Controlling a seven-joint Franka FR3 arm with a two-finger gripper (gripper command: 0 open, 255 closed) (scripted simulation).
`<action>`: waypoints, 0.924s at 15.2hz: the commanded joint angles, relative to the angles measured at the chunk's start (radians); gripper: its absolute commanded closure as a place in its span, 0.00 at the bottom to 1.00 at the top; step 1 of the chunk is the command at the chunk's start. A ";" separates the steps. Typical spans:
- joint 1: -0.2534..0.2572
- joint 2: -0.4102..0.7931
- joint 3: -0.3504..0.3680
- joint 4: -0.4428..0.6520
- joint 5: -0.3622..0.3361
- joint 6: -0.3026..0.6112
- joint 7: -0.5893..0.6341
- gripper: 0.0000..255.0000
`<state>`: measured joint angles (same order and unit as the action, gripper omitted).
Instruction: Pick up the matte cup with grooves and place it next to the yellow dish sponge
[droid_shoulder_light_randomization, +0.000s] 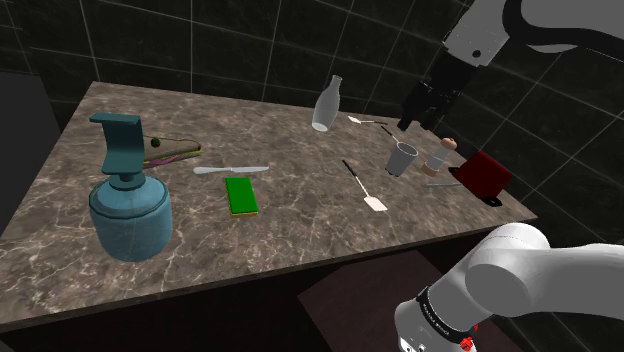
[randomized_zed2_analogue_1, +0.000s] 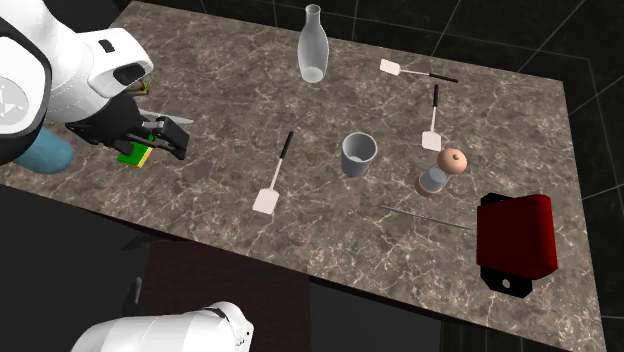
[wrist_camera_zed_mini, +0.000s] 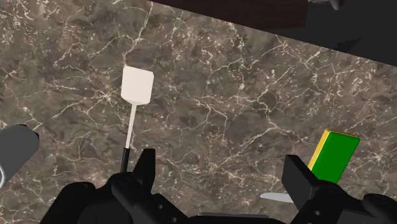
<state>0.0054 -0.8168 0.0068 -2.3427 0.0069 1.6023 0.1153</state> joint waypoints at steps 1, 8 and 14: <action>0.000 0.000 0.000 0.000 0.000 0.000 0.000 0.00; -0.055 0.123 -0.100 -0.037 -0.081 0.146 -0.085 0.00; -0.097 0.265 -0.186 -0.027 -0.135 0.271 -0.153 0.00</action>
<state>-0.0845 -0.5795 -0.1647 -2.3797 -0.1194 1.8553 -0.0254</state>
